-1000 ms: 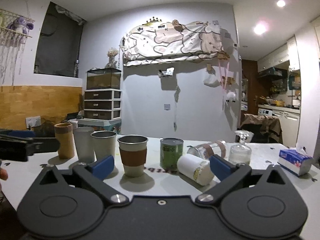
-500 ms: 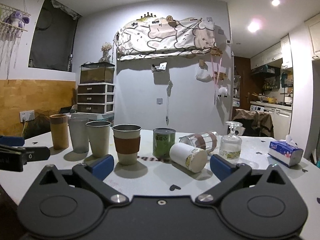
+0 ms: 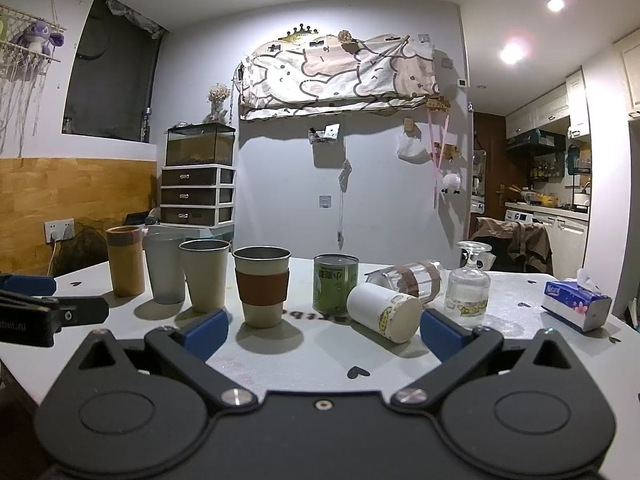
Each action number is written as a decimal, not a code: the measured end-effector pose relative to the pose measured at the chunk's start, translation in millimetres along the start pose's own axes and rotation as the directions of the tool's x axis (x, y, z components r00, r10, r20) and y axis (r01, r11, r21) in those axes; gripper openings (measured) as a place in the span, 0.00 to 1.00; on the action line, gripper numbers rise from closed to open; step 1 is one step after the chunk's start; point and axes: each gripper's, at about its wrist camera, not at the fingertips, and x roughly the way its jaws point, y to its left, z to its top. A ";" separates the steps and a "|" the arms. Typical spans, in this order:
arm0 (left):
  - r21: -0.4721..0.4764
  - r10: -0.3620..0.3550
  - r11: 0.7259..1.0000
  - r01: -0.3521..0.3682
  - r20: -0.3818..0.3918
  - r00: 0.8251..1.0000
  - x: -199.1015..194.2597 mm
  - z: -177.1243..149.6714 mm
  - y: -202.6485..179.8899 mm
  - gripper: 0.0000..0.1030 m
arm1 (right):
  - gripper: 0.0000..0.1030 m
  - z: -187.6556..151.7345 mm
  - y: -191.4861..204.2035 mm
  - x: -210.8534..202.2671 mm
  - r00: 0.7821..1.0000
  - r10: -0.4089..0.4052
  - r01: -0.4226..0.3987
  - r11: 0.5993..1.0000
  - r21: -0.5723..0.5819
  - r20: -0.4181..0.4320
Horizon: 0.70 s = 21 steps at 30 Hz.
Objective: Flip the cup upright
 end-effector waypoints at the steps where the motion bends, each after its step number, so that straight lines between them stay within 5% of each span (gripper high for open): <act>1: 0.000 0.000 1.000 0.000 -0.001 1.000 0.0 -0.2 0.1 1.00 | 1.00 0.1 -0.1 0.0 1.000 0.001 -0.001 1.000 0.000 0.000; 21: 0.000 -0.003 1.000 0.003 -0.003 1.000 -0.5 -3.8 -0.3 1.00 | 1.00 -0.1 0.0 0.4 1.000 -0.001 0.001 1.000 0.001 -0.001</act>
